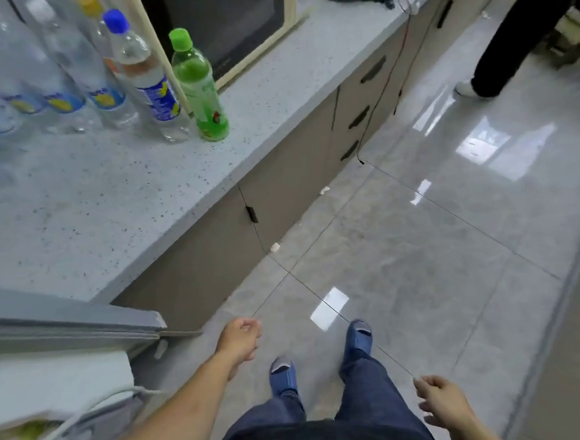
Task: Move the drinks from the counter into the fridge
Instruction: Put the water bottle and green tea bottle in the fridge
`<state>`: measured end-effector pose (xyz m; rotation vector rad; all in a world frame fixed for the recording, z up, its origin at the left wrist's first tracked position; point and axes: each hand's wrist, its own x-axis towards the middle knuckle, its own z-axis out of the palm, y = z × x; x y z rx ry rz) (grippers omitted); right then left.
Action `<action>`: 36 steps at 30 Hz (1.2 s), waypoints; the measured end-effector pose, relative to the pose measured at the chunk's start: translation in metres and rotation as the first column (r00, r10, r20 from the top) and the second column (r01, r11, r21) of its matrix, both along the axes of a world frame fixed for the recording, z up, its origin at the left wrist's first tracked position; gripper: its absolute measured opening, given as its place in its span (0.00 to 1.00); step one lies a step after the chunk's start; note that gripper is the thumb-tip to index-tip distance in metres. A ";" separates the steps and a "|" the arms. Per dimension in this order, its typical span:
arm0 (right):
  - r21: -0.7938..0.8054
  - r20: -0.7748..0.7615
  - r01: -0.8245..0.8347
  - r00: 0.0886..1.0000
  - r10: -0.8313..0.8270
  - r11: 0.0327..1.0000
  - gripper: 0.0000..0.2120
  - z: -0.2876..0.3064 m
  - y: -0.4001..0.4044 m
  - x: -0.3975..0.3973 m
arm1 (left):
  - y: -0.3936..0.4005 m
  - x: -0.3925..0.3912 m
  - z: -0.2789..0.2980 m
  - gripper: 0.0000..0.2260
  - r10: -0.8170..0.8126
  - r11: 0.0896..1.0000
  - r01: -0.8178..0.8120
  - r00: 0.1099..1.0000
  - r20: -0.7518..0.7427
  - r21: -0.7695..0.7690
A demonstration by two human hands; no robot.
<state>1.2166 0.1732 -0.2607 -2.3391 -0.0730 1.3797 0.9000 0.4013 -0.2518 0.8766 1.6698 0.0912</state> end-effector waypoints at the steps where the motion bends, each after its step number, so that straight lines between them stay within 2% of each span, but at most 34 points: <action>1: -0.019 0.004 -0.035 0.999 0.035 0.999 0.09 -0.003 0.010 0.013 | 0.005 0.008 0.002 0.06 0.030 1.000 -0.030 1.000 -0.001 0.005; 6: -0.041 0.060 -0.195 0.978 0.198 0.980 0.11 -0.005 0.077 0.086 | 0.016 0.039 0.019 0.03 0.204 0.979 -0.203 0.978 -0.047 0.032; 9: 0.000 0.091 -0.279 0.956 0.278 0.960 0.11 -0.002 0.131 0.121 | 0.007 0.053 0.027 0.04 0.312 0.950 -0.308 0.946 -0.084 0.057; 16: 0.099 -0.043 -0.485 0.871 0.490 0.869 0.09 0.003 0.271 0.135 | -0.001 0.080 0.047 0.03 0.520 0.854 -0.511 0.845 -0.127 0.102; 22: 0.317 0.015 -0.658 0.724 0.690 0.683 0.06 0.028 0.372 0.075 | 0.033 0.080 0.060 0.07 0.678 0.718 -0.657 0.735 -0.017 0.228; 27: 0.569 0.160 -0.678 0.647 0.746 0.466 0.03 0.080 0.453 -0.005 | 0.088 0.066 0.071 0.05 0.721 0.630 -0.706 0.687 0.096 0.324; 32: 0.709 0.307 -0.621 0.698 0.647 0.334 0.19 0.135 0.531 -0.072 | 0.155 0.044 0.092 0.07 0.684 0.586 -0.687 0.704 0.192 0.430; 36: 0.728 0.411 -0.632 0.712 0.569 0.265 0.33 0.154 0.578 -0.106 | 0.208 0.023 0.111 0.05 0.680 0.508 -0.707 0.680 0.274 0.493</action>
